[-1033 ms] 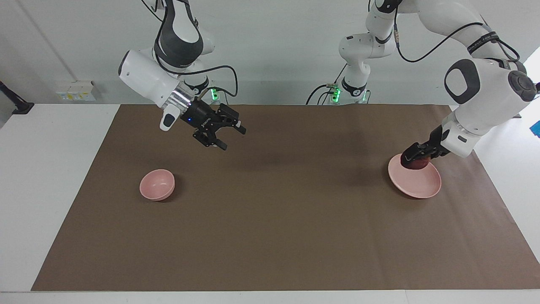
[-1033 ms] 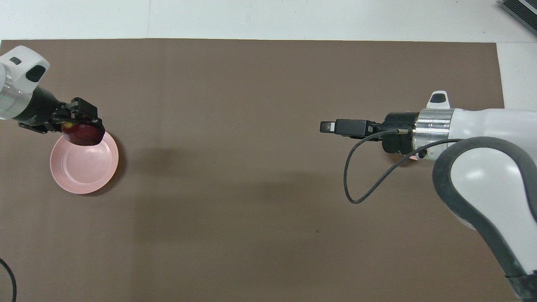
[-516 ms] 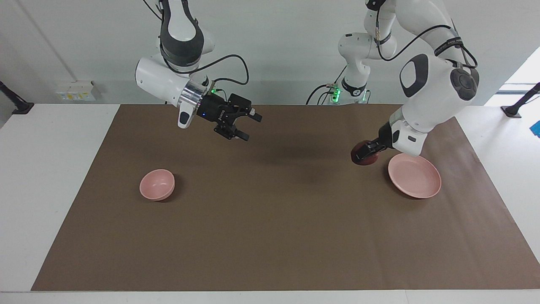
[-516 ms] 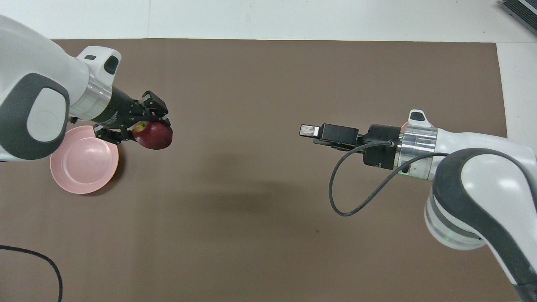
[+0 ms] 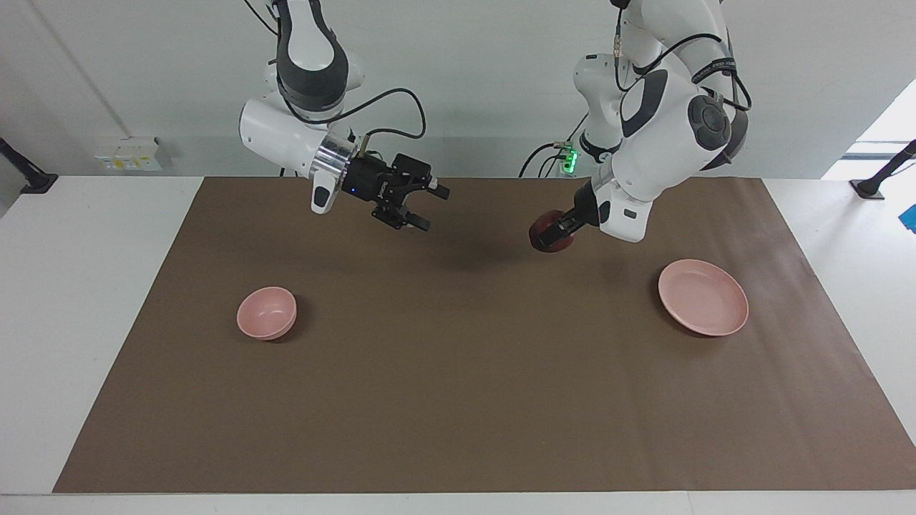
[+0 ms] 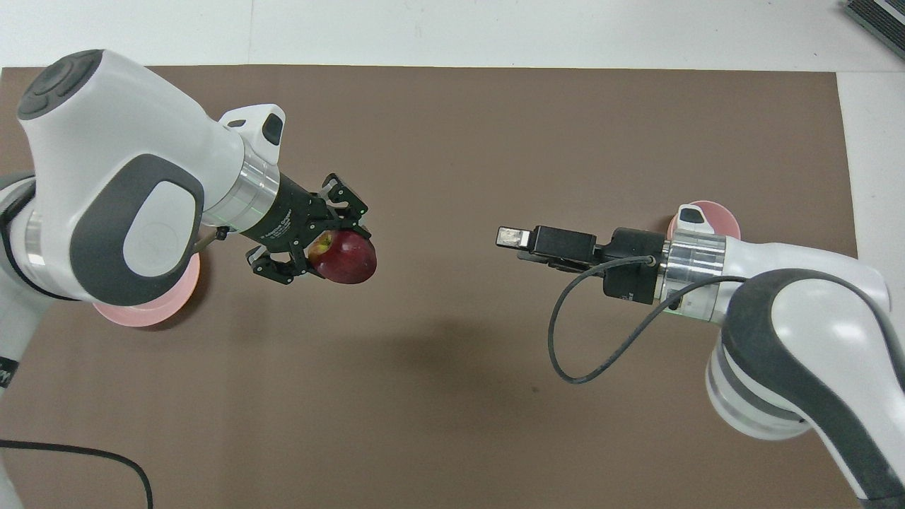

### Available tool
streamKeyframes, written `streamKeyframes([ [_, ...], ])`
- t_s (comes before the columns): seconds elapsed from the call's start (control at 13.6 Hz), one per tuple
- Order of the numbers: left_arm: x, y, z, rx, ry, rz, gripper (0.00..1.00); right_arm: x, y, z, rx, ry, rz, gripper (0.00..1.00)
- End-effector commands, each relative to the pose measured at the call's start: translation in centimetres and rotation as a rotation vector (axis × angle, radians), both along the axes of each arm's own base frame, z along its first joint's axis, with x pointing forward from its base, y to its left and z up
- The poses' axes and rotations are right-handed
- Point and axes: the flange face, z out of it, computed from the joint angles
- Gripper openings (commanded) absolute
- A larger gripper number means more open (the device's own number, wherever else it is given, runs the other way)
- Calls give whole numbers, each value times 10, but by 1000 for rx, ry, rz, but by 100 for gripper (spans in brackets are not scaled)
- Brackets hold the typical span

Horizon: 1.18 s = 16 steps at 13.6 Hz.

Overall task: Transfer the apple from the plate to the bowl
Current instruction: 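Lift the apple with the left gripper while the right gripper reaches inward, then carry the apple toward the right gripper and grasp it with the right gripper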

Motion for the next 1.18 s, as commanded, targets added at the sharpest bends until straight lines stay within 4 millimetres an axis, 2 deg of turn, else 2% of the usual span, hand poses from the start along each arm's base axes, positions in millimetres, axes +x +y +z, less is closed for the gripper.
streamKeyframes([
  [0.0,-8,20,5,-64,80,55,0,-10,2,0,-1,-30,-26,100],
  [0.15,-6,25,2,-101,90,116,0,-10,2,0,-1,-30,-26,100],
  [0.3,-8,15,-13,-150,106,154,0,-14,12,0,-5,-33,-12,100],
  [0.37,-3,10,-20,-181,106,184,0,-14,15,1,-12,-38,-23,100],
  [0.52,-2,-12,-43,-229,164,189,0,-18,26,0,-7,-36,-37,100],
  [0.59,1,-15,-46,-287,199,216,0,-18,28,0,-2,-33,-50,100],
  [0.74,6,-22,-66,-369,282,263,0,-17,31,-1,-10,-33,-58,100],
  [0.89,6,-28,-69,-425,322,283,0,-17,30,-4,-12,-31,-59,100],
  [1.11,5,-23,-67,-495,381,306,0,-14,30,-12,-25,-30,-56,100],
])
